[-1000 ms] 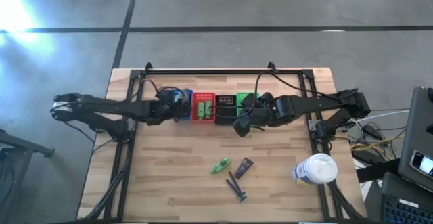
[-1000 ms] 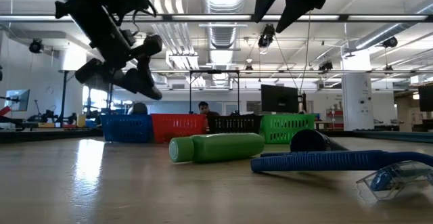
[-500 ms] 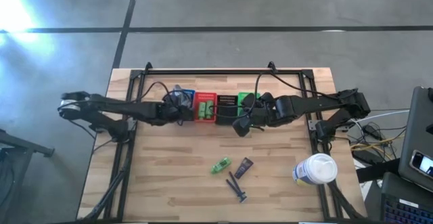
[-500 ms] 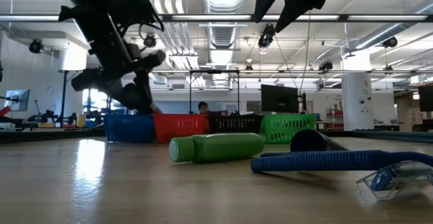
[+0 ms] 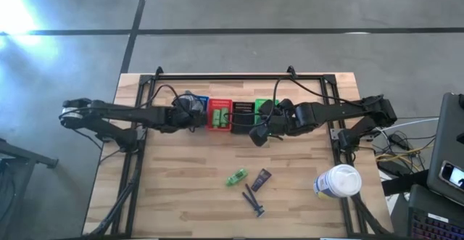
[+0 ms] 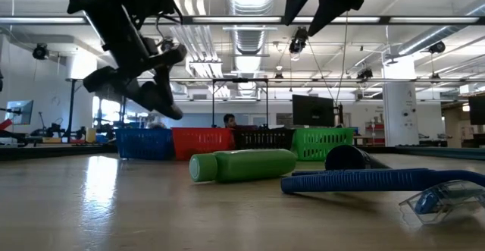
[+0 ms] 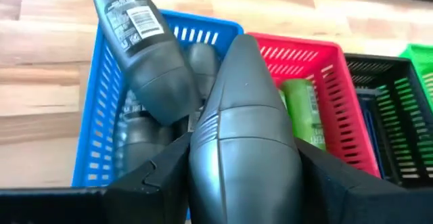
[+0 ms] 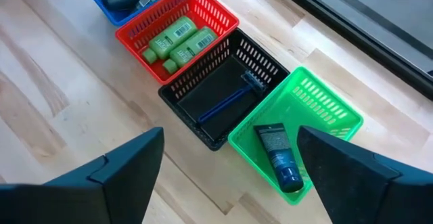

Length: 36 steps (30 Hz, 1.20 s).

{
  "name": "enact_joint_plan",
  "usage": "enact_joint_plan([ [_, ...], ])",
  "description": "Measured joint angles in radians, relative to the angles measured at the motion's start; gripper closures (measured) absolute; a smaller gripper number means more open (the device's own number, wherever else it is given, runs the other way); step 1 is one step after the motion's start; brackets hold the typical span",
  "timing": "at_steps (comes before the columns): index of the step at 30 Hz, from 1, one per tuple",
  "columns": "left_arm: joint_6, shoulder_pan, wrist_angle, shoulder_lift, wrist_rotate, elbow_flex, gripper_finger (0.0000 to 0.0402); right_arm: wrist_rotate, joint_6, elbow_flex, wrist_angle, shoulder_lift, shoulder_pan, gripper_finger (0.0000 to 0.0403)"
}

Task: Pick & Place Travel size toiletries
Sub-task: Put the deodorant into the blue basket, then put the shave cream into the green basket

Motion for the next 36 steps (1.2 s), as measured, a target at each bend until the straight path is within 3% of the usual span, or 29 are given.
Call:
enact_joint_plan([
  [6,0.001,0.001,0.012,0.006,-0.082,0.0,0.0191,0.0,0.0,0.0,0.0,0.0,0.0,0.0053],
  [18,-0.003,0.001,0.022,0.088,-0.07,0.0,0.0166,-0.005,-0.019,-0.002,-0.008,0.0,0.0,0.0068],
  [25,0.025,0.0,0.001,0.074,-0.063,0.001,0.0148,-0.007,-0.018,-0.002,-0.025,0.0,0.0,0.0082],
  [31,0.157,0.001,-0.007,0.049,-0.076,0.0,0.0145,-0.008,-0.02,-0.002,-0.026,0.0,0.0,0.0085],
  [36,0.233,0.01,0.044,0.049,-0.173,0.001,0.015,-0.008,-0.023,-0.003,-0.024,0.001,0.0,0.0073],
])
